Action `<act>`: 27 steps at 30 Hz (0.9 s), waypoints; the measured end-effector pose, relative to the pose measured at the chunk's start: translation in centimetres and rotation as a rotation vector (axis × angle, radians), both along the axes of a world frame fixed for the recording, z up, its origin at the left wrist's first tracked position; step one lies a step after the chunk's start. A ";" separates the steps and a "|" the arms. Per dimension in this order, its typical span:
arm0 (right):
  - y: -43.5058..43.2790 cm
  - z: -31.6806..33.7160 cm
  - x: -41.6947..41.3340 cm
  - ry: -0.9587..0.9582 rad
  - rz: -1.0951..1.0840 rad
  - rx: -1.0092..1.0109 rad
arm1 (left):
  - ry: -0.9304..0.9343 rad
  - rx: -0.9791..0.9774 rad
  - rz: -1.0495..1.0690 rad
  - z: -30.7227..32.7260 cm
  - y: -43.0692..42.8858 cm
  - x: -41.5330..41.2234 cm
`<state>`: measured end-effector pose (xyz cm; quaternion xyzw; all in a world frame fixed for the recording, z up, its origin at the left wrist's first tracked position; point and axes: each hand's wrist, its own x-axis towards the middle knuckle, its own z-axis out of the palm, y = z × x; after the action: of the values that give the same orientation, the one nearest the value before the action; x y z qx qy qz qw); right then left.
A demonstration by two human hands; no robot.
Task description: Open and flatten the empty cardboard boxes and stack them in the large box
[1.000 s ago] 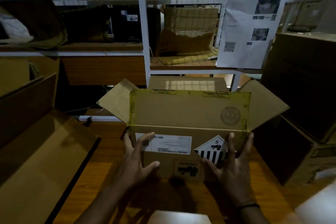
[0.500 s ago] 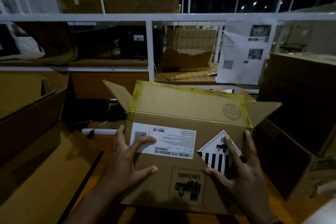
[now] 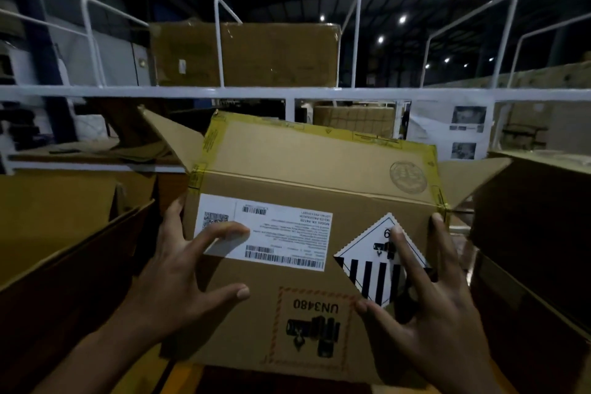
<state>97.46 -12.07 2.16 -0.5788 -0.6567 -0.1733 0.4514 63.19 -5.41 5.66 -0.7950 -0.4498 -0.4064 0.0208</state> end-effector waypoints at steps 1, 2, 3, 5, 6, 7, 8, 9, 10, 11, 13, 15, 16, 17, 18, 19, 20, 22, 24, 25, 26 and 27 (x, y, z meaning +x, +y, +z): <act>0.1 1.1 -0.3 -0.011 -0.001 0.017 | 0.004 0.022 0.003 1.2 0.0 -0.4; 0.2 2.2 -0.7 -0.022 -0.002 0.035 | 0.009 0.048 0.003 2.3 -0.1 -0.8; 0.2 3.2 -1.1 -0.031 -0.002 0.055 | 0.015 0.072 0.003 3.5 -0.1 -1.3; 0.3 5.0 -1.8 -0.039 -0.002 0.095 | 0.022 0.115 0.002 5.6 -0.2 -2.1; 0.3 5.8 -2.2 -0.036 -0.002 0.112 | 0.027 0.139 0.002 6.7 -0.3 -2.5; 0.3 6.6 -2.7 -0.030 0.002 0.127 | 0.032 0.166 0.001 7.7 -0.4 -2.9; 0.4 7.4 -3.1 -0.022 0.005 0.140 | 0.035 0.192 -0.001 8.6 -0.4 -3.4; 0.5 8.2 -3.5 -0.015 0.006 0.151 | 0.036 0.213 -0.004 9.6 -0.5 -3.8; 0.6 8.9 -3.9 -0.011 0.005 0.161 | 0.037 0.231 -0.007 10.5 -0.6 -4.3; 0.8 9.7 -4.3 -0.010 0.005 0.173 | 0.039 0.246 -0.009 11.3 -0.7 -4.8; 1.1 11.1 -5.1 -0.017 0.009 0.205 | 0.044 0.271 -0.006 12.9 -0.7 -5.9; 1.3 12.4 -6.2 -0.022 0.009 0.244 | 0.055 0.296 0.003 14.4 -0.8 -7.2; 1.3 13.0 -6.8 -0.028 0.007 0.265 | 0.056 0.309 0.003 15.0 -0.9 -7.9; 1.4 13.5 -7.5 -0.039 0.002 0.285 | 0.053 0.321 0.003 15.6 -1.0 -8.6; 1.5 13.9 -8.2 -0.054 -0.001 0.303 | 0.050 0.331 0.006 16.1 -1.2 -9.3; 1.6 14.2 -8.9 -0.066 0.003 0.315 | 0.047 0.340 0.010 16.5 -1.5 -10.1; 1.8 14.5 -9.7 -0.073 0.014 0.319 | 0.045 0.349 0.012 16.8 -1.7 -10.8; 2.2 15.0 -11.3 -0.077 0.039 0.324 | 0.044 0.371 0.019 17.3 -2.3 -12.6; 3.0 15.1 -13.3 -0.072 0.069 0.335 | 0.047 0.370 0.046 17.6 -2.7 -14.6; 3.4 15.1 -14.4 -0.068 0.088 0.345 | 0.053 0.365 0.061 17.7 -2.8 -15.6; 3.7 15.1 -15.5 -0.062 0.106 0.355 | 0.059 0.357 0.076 17.8 -2.8 -16.6; 4.1 15.1 -16.7 -0.059 0.119 0.360 | 0.063 0.348 0.091 17.9 -2.9 -17.5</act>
<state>80.77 -8.00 17.23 -0.4433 -0.6610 -0.2779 0.5378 45.66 -8.30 23.59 -0.7705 -0.4073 -0.4519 0.1906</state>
